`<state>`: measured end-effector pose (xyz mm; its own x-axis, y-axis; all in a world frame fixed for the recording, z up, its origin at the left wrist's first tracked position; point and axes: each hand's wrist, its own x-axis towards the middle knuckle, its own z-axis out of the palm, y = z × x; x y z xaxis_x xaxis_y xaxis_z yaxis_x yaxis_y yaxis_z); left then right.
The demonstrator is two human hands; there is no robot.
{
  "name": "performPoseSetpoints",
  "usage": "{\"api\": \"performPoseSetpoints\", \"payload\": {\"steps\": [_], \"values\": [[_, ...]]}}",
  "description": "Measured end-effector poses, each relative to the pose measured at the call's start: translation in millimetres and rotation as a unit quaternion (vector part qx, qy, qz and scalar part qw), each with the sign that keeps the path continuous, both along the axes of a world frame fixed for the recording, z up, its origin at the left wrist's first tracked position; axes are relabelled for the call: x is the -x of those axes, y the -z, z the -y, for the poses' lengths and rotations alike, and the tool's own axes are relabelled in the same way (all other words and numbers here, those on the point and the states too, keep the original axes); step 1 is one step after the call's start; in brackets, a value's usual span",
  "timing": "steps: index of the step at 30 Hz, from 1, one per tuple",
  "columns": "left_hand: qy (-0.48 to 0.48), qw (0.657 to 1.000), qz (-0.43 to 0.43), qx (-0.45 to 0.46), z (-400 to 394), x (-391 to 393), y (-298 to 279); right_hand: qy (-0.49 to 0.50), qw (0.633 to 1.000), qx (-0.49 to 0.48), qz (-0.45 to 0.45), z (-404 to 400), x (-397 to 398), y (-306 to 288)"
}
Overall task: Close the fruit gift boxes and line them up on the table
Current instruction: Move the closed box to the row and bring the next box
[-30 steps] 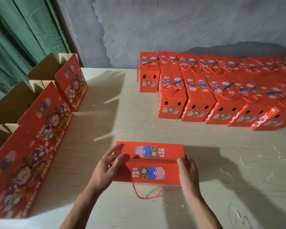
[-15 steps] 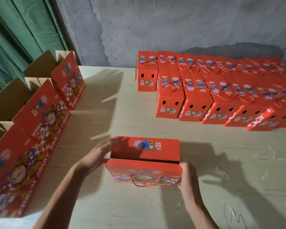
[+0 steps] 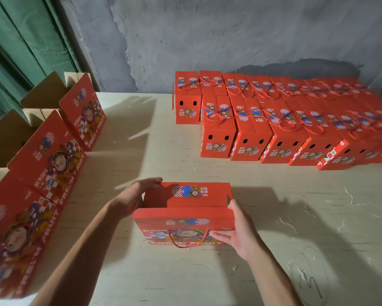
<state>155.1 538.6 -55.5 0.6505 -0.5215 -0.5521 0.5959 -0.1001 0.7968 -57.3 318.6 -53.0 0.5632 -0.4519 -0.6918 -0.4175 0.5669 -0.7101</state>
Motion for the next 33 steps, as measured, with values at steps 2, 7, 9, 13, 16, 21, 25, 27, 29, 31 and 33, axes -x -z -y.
{"api": "performPoseSetpoints", "payload": {"steps": [2,7,9,13,16,21,25,27,29,31,33], "values": [[-0.053,0.997,0.046,-0.029,1.9,4.8,5.0,0.008,1.000,0.017,0.005,6.5,-11.4,-1.6],[-0.108,0.957,0.172,-0.209,6.0,38.2,2.2,0.033,0.995,0.095,0.024,14.7,-63.4,-12.2],[-0.121,0.924,0.199,-0.305,11.2,51.3,2.2,0.025,0.991,0.127,0.036,3.6,-86.3,-16.1],[-0.173,0.871,0.199,-0.414,26.2,75.1,-10.3,-0.045,0.974,0.218,0.046,-27.3,-112.3,-15.2],[-0.191,0.863,0.186,-0.429,27.2,84.0,-13.0,-0.150,0.956,0.249,0.033,-35.8,-123.9,-13.1],[-0.180,0.863,0.190,-0.432,19.4,95.8,0.0,-0.319,0.898,0.302,-0.036,-29.8,-137.6,-35.6],[-0.149,0.891,0.195,-0.381,28.3,112.7,8.7,-0.357,0.852,0.381,-0.042,-30.8,-135.0,-36.4],[-0.113,0.907,0.200,-0.353,40.0,122.0,7.5,-0.351,0.837,0.419,-0.025,-20.6,-128.7,-36.4],[-0.082,0.916,0.209,-0.333,53.5,129.6,5.7,-0.343,0.829,0.442,0.006,-4.8,-122.8,-39.0],[-0.051,0.922,0.221,-0.313,67.3,143.3,3.2,-0.354,0.808,0.469,0.029,9.6,-118.5,-42.2],[-0.028,0.945,0.204,-0.253,81.8,164.4,5.1,-0.387,0.762,0.518,0.033,17.2,-119.6,-44.8]]}}
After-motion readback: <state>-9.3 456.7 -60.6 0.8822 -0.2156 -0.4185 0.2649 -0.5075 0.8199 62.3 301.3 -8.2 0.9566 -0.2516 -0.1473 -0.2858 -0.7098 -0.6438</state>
